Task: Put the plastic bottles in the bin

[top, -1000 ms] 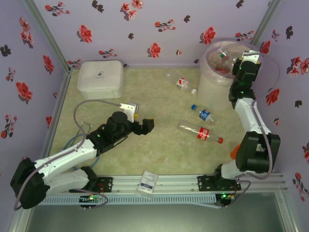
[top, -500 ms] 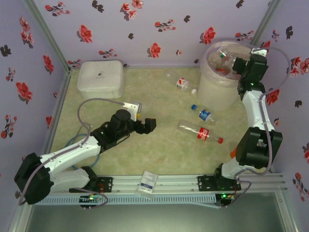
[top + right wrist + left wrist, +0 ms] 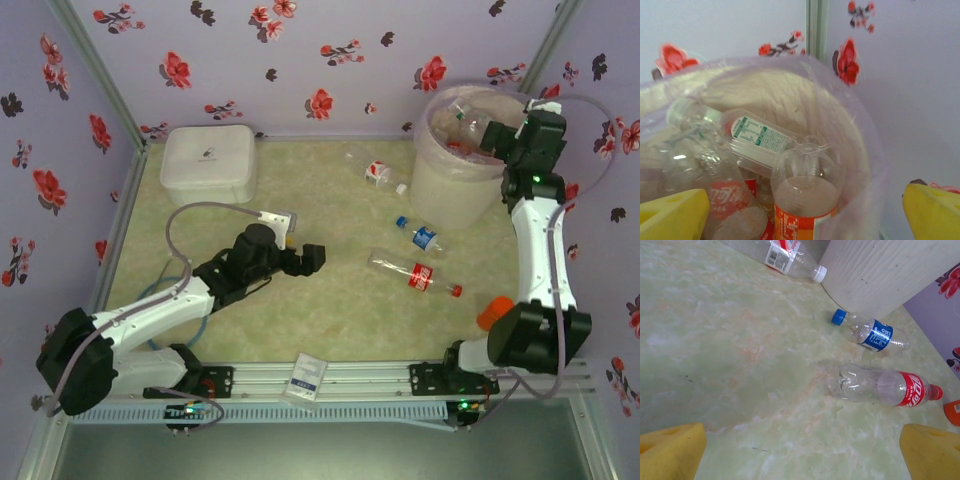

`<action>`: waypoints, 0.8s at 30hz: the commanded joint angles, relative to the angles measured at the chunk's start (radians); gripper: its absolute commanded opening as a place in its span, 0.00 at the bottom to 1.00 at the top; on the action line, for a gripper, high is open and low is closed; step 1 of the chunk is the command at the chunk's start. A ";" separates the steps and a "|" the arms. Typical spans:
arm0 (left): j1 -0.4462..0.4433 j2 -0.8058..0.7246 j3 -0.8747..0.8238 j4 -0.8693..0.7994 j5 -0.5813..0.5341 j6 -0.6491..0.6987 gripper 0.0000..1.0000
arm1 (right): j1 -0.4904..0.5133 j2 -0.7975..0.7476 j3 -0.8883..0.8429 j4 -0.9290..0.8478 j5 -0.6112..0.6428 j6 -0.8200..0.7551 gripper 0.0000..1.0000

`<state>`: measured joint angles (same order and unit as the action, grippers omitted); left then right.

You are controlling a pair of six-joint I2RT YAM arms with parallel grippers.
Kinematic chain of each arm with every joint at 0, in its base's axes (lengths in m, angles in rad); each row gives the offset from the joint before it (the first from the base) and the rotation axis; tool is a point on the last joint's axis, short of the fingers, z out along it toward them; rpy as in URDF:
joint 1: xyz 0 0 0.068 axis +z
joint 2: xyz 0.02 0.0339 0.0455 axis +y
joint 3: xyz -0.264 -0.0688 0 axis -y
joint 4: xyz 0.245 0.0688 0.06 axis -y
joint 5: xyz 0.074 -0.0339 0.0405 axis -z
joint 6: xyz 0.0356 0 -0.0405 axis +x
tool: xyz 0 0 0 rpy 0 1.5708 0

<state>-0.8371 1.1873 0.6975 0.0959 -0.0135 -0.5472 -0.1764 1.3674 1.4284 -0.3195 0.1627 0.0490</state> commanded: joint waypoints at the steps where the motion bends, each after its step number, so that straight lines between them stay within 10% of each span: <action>1: 0.010 0.008 0.036 0.007 0.027 -0.012 1.00 | 0.018 -0.064 -0.015 0.012 0.066 -0.005 1.00; 14: 0.074 0.022 -0.003 0.041 0.009 -0.146 1.00 | 0.418 -0.139 -0.166 0.209 0.073 -0.267 0.99; 24: 0.142 -0.047 -0.096 0.098 -0.006 -0.261 1.00 | 0.612 0.375 0.191 -0.067 0.045 -0.503 0.99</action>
<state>-0.7105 1.1683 0.6361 0.1352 -0.0002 -0.7448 0.4232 1.6428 1.5169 -0.2768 0.1989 -0.3740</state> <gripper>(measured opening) 0.997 0.994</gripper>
